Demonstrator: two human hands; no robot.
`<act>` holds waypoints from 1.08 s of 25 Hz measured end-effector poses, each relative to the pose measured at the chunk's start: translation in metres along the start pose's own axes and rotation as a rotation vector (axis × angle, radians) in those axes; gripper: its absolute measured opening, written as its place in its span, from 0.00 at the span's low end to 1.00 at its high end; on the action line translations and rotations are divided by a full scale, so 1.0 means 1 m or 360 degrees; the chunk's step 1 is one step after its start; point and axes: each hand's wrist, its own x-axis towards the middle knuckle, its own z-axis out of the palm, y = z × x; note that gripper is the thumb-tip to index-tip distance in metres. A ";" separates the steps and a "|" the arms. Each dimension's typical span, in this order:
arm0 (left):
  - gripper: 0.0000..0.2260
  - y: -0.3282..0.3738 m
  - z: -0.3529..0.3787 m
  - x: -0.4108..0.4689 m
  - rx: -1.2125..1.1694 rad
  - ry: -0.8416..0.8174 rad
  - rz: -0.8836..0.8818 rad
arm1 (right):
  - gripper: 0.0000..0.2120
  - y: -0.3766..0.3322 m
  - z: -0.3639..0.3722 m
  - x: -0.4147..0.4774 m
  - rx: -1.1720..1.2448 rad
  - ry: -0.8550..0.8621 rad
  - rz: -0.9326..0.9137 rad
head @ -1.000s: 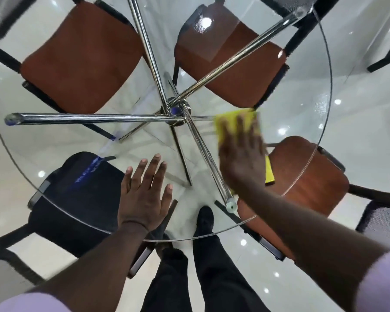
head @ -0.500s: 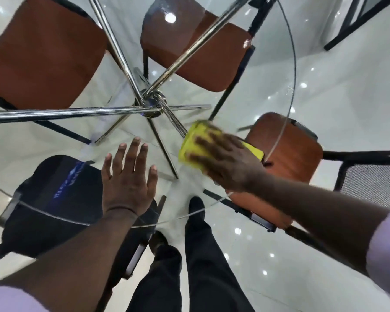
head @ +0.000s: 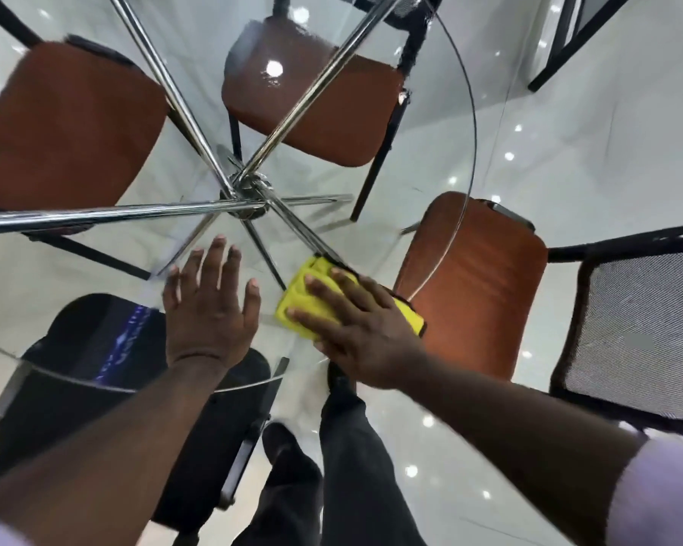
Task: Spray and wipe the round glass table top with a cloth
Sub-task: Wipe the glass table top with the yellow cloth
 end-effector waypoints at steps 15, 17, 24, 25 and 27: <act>0.34 0.035 0.019 0.218 -0.0003 -0.0055 0.0508 | 0.24 0.274 -0.035 0.122 -0.0212 -0.0034 -0.0213; 0.35 0.033 0.018 0.216 -0.0031 -0.0056 0.0509 | 0.26 0.329 -0.047 0.171 -0.0206 0.0254 0.0787; 0.35 0.033 0.013 0.220 0.0010 -0.0119 0.0491 | 0.25 0.218 -0.037 0.188 0.0007 -0.0138 -0.0096; 0.35 0.032 0.015 0.220 0.0023 -0.0121 0.0490 | 0.24 0.251 -0.036 0.202 -0.0037 -0.0121 -0.0390; 0.36 0.031 0.017 0.218 0.0027 -0.0102 0.0490 | 0.24 0.326 -0.038 0.246 -0.0104 0.0063 -0.0040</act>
